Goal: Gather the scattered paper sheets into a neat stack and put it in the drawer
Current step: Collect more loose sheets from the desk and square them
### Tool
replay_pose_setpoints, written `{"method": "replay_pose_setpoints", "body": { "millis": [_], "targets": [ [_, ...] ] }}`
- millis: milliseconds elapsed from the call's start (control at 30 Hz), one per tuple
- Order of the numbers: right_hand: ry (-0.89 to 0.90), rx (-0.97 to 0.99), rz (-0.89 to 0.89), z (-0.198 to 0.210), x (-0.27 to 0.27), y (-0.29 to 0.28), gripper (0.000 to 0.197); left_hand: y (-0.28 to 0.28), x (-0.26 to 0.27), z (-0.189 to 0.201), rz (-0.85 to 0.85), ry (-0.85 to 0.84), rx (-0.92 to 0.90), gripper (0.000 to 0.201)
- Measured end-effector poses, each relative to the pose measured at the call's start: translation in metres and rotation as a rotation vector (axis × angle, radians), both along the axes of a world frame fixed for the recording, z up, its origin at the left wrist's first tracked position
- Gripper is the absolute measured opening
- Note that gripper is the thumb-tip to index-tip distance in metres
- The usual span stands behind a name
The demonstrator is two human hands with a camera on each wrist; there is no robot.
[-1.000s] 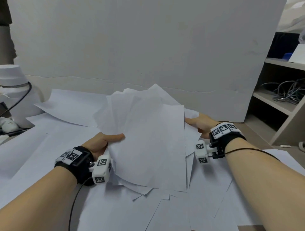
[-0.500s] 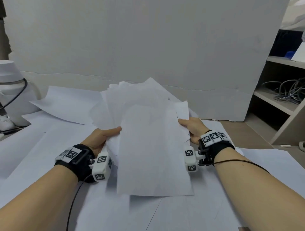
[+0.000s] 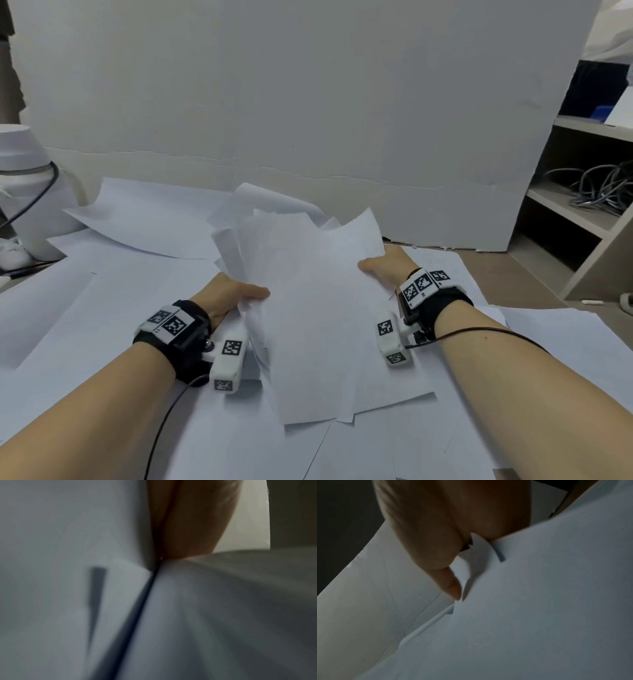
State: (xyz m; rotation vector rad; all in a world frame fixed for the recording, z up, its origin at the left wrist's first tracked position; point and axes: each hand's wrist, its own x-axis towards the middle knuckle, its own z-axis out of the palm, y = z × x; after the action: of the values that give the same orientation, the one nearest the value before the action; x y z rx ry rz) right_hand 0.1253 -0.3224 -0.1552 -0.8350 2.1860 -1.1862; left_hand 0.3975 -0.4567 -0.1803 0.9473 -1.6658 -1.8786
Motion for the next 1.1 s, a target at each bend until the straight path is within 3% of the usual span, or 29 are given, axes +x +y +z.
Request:
{"method": "replay_pose_setpoints", "body": {
  "millis": [33,167,267,433,533,600,667,800,933,1033,1100],
  "targets": [
    [0.049,0.018,-0.052,0.001,-0.001,0.003,0.002,-0.002,0.001,0.0,0.024,0.005,-0.001,0.043],
    [0.221,0.075,-0.195,0.007,-0.003,0.016,0.039,-0.005,0.004,-0.003,0.086,0.032,0.0,0.035],
    [0.307,0.131,-0.213,0.01,0.0,0.02,0.032,-0.003,0.003,-0.005,0.121,0.068,0.032,0.036],
    [0.339,0.351,-0.058,0.012,0.012,0.026,0.024,-0.003,0.0,-0.008,0.236,0.119,0.126,0.041],
    [0.266,0.465,0.032,0.018,0.02,0.032,0.024,0.003,0.001,-0.007,0.237,0.103,0.161,0.021],
    [0.209,0.494,0.05,0.017,0.018,0.034,0.021,0.004,0.002,-0.007,0.197,0.065,0.176,0.018],
    [0.149,0.478,0.067,0.014,0.016,0.034,0.021,0.002,0.002,-0.007,0.141,0.038,0.2,0.03],
    [0.083,0.455,0.085,0.008,0.011,0.039,0.028,-0.004,-0.002,-0.006,0.131,-0.032,0.131,0.036],
    [0.086,0.324,0.019,0.008,-0.004,0.035,0.038,-0.009,0.003,-0.002,0.122,0.013,0.031,0.03],
    [-0.105,0.135,-0.098,0.007,-0.01,0.035,0.04,-0.012,0.01,0.005,0.107,0.089,-0.03,0.038],
    [-0.126,0.113,-0.08,0.008,-0.014,0.033,0.046,-0.016,0.014,0.003,0.1,0.128,-0.019,0.033]
  ]
}}
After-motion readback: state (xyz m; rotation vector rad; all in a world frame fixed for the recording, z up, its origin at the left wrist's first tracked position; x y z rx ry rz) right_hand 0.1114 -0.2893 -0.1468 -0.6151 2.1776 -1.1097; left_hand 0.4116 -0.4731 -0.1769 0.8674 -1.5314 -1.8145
